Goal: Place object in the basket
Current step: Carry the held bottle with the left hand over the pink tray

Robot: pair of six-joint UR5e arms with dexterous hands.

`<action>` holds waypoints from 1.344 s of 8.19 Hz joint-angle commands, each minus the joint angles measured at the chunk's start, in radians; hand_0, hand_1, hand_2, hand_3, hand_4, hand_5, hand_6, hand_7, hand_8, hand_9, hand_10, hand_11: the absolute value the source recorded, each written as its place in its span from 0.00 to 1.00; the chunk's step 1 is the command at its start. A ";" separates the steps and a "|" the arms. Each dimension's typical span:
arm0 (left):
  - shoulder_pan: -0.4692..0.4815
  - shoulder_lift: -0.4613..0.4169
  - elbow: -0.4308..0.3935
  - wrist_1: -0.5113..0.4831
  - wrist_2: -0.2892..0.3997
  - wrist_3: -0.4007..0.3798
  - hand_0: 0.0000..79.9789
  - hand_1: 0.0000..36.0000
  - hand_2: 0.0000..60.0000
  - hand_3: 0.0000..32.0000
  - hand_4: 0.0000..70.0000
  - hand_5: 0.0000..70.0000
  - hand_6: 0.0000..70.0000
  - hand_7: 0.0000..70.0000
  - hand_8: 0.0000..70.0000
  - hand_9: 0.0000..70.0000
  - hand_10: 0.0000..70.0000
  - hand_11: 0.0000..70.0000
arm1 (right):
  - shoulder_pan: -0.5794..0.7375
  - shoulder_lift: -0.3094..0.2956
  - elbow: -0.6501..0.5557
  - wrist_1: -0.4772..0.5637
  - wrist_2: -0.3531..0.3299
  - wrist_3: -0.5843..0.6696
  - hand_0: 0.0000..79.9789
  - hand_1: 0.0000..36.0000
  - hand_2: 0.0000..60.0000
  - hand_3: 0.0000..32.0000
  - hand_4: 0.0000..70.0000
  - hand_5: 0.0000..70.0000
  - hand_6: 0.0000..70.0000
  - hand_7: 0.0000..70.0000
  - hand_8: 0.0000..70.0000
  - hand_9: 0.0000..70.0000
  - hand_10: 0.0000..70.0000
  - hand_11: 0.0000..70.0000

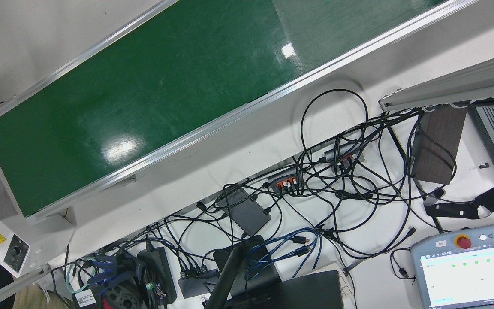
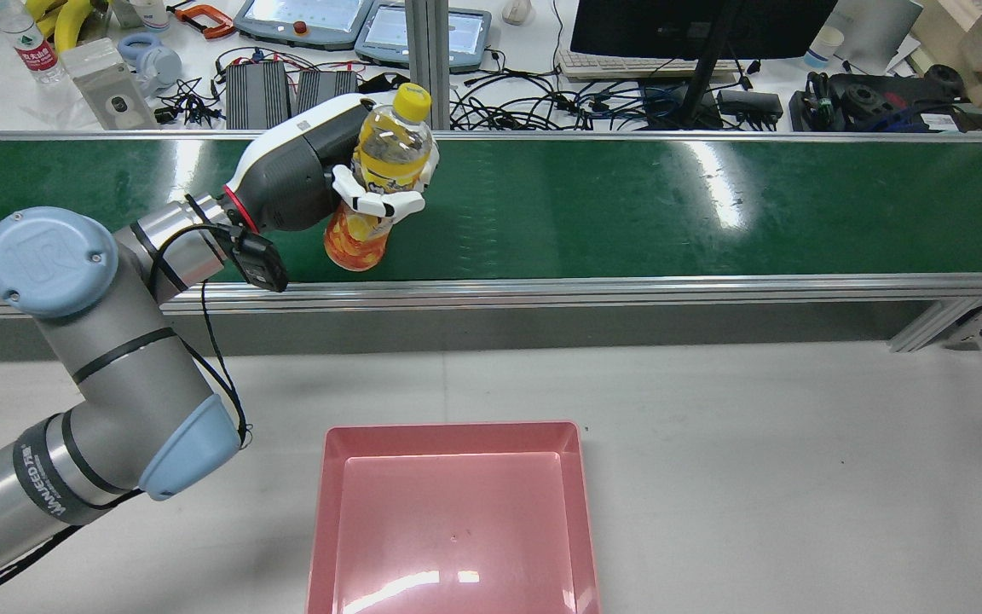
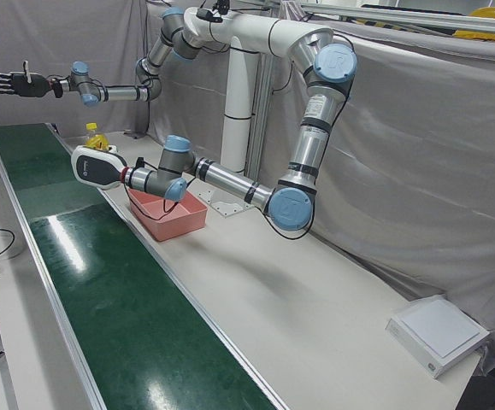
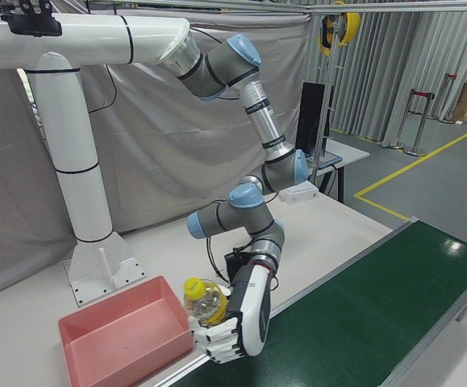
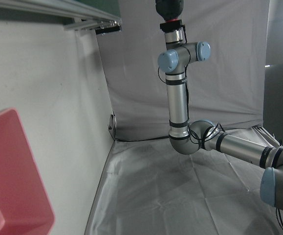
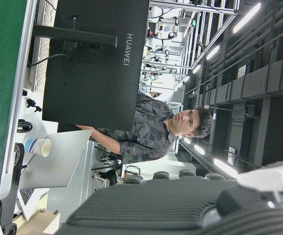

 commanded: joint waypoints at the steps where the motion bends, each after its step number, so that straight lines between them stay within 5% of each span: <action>1: 0.134 -0.070 0.000 0.026 -0.002 0.011 0.73 0.45 0.79 0.00 1.00 1.00 1.00 1.00 1.00 1.00 1.00 1.00 | 0.000 -0.001 0.000 -0.001 0.000 0.000 0.00 0.00 0.00 0.00 0.00 0.00 0.00 0.00 0.00 0.00 0.00 0.00; 5: 0.206 -0.122 -0.004 -0.006 -0.002 0.016 0.73 0.40 0.69 0.00 1.00 1.00 1.00 1.00 1.00 1.00 0.99 1.00 | 0.000 0.001 0.000 -0.001 0.000 0.000 0.00 0.00 0.00 0.00 0.00 0.00 0.00 0.00 0.00 0.00 0.00 0.00; 11: 0.302 0.083 -0.003 -0.158 0.001 0.102 0.70 0.29 0.46 0.00 1.00 1.00 1.00 1.00 0.99 1.00 0.91 1.00 | 0.000 0.001 0.000 -0.001 0.000 0.000 0.00 0.00 0.00 0.00 0.00 0.00 0.00 0.00 0.00 0.00 0.00 0.00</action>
